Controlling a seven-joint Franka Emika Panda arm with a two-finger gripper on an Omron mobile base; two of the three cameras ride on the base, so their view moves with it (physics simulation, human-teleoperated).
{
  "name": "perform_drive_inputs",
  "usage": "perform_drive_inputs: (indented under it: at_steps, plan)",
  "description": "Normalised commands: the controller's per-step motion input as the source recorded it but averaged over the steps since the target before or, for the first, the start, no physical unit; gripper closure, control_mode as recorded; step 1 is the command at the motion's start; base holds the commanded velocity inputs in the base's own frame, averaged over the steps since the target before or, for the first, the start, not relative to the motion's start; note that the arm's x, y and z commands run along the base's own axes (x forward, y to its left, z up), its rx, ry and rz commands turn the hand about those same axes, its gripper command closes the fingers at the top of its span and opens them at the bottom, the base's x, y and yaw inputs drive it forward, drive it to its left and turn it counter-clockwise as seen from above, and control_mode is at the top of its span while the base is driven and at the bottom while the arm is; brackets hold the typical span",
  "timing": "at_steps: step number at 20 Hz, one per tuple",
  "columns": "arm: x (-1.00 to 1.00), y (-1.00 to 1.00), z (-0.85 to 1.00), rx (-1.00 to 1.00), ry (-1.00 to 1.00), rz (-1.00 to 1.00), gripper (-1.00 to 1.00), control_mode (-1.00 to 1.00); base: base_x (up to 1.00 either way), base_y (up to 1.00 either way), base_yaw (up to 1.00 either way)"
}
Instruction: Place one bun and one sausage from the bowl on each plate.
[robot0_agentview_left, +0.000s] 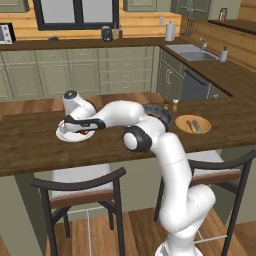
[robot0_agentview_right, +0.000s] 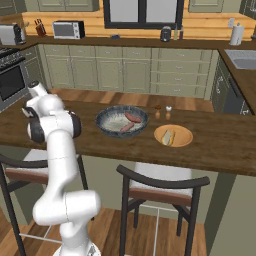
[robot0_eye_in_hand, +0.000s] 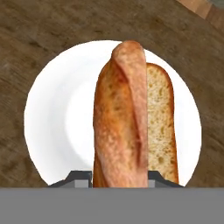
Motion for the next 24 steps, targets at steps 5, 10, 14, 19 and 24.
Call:
perform_drive_inputs:
  at_steps: [5,10,14,19,24]
  plan:
    - [0.00,0.03,-0.28,0.05,-0.04,0.14,1.00,-1.00,0.00,0.00,0.00]
    - [0.03,0.03,0.21,-0.03,0.04,0.09,1.00,-1.00,0.00,0.00,0.00]
    - [0.24,0.18,0.03,-0.05,0.02,0.08,1.00,-1.00,0.00,0.00,0.00]
    - [0.22,0.30,0.00,-0.04,0.00,0.08,1.00,-1.00,0.00,0.00,0.00]
    - [0.14,0.14,-0.02,-0.02,0.00,0.05,1.00,-1.00,0.00,0.00,0.00]
